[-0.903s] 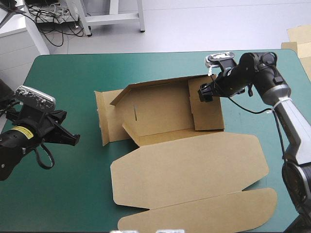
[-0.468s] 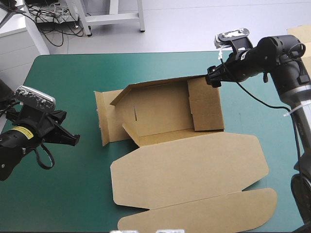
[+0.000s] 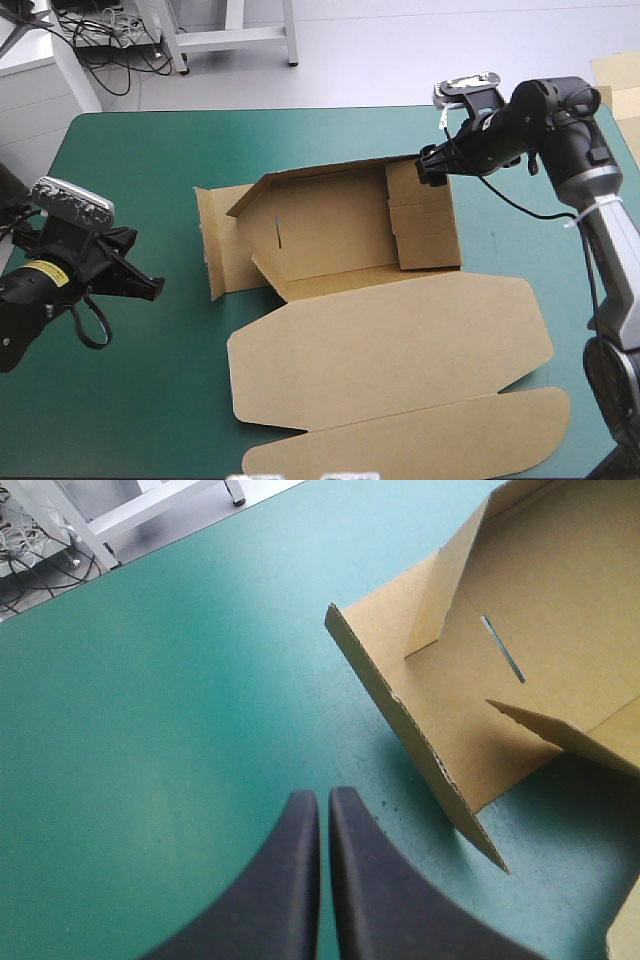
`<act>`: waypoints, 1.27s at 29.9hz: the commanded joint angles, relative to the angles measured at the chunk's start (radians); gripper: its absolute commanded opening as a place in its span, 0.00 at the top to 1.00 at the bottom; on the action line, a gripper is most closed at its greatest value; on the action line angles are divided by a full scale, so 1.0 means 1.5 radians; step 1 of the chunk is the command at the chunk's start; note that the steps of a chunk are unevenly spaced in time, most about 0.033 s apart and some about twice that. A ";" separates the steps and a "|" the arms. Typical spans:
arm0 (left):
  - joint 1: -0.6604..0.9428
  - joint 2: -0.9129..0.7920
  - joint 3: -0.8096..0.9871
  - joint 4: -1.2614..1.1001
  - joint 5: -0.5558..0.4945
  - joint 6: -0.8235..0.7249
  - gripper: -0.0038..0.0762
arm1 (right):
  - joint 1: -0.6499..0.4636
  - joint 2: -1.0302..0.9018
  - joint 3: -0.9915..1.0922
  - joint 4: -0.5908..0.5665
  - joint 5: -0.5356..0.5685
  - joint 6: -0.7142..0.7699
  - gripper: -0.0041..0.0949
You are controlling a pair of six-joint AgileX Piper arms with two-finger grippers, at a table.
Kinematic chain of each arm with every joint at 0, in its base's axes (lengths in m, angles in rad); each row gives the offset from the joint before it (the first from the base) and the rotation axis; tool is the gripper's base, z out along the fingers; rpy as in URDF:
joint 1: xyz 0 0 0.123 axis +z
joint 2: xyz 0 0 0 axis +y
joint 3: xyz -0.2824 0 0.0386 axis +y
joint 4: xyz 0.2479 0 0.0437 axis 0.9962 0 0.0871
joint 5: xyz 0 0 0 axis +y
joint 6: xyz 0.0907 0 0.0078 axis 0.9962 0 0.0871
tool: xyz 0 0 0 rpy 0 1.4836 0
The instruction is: Fold the box
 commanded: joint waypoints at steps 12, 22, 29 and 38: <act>0.000 -0.007 -0.017 0.002 -0.029 -0.006 0.93 | 0.000 0.095 -0.015 0.006 0.005 0.008 0.32; 0.000 -0.007 -0.017 0.011 -0.029 -0.006 0.93 | 0.000 0.107 -0.015 0.042 0.005 -0.012 0.97; 0.000 -0.007 -0.017 0.012 -0.029 -0.006 0.93 | 0.000 0.056 -0.015 0.038 0.006 -0.013 0.98; 0.000 -0.007 -0.017 0.012 -0.028 -0.006 0.93 | 0.000 -0.004 -0.015 0.022 0.007 -0.030 0.98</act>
